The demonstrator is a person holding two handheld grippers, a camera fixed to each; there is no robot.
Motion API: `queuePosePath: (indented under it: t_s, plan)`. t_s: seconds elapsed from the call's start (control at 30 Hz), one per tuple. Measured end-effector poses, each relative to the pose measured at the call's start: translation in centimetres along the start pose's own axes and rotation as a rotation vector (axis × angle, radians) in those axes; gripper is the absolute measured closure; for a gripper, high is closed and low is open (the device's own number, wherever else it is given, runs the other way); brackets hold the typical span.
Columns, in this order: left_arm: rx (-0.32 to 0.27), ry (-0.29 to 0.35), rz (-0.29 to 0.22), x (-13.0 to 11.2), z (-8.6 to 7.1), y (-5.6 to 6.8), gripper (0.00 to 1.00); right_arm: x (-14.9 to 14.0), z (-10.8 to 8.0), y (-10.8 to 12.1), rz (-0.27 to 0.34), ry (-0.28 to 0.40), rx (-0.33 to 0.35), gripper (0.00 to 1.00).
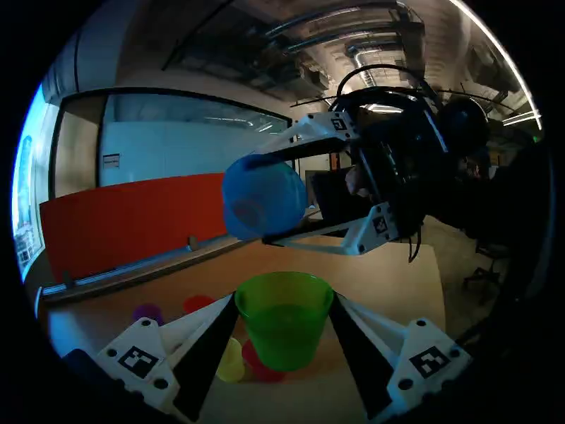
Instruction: Pour water
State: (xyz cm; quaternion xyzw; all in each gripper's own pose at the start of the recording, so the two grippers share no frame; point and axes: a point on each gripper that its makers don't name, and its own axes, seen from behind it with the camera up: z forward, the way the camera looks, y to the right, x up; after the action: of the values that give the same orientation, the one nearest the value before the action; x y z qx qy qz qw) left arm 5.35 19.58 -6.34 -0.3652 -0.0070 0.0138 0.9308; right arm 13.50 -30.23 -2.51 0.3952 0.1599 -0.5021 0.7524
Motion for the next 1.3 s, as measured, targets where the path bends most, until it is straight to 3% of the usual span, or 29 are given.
queuePosePath:
  t_s: [0.37, 0.57, 0.87, 1.07, 1.3]
  plan:
    - [0.005, -0.022, 0.012, -0.2, -0.1, -0.1, 0.12, -3.1, -0.5, -1.8, 0.363, -0.048, -0.017, 0.09]
    - [0.011, -0.036, 0.021, -0.4, -0.2, -0.3, 0.12, -3.6, -1.3, -2.0, 0.545, -0.038, -0.027, 0.09]
    - [0.015, -0.044, 0.017, -0.5, -0.1, -0.6, 0.12, -4.3, -2.0, -3.6, 0.786, -0.067, 0.031, 0.09]
    - [0.007, -0.054, 0.008, -0.3, -0.2, -0.3, 0.12, -4.5, -2.3, -4.6, 0.901, -0.07, 0.069, 0.09]
    - [0.009, -0.084, 0.029, -0.9, -0.4, -0.4, 0.12, -5.2, -2.9, -6.2, 0.953, -0.108, 0.124, 0.09]
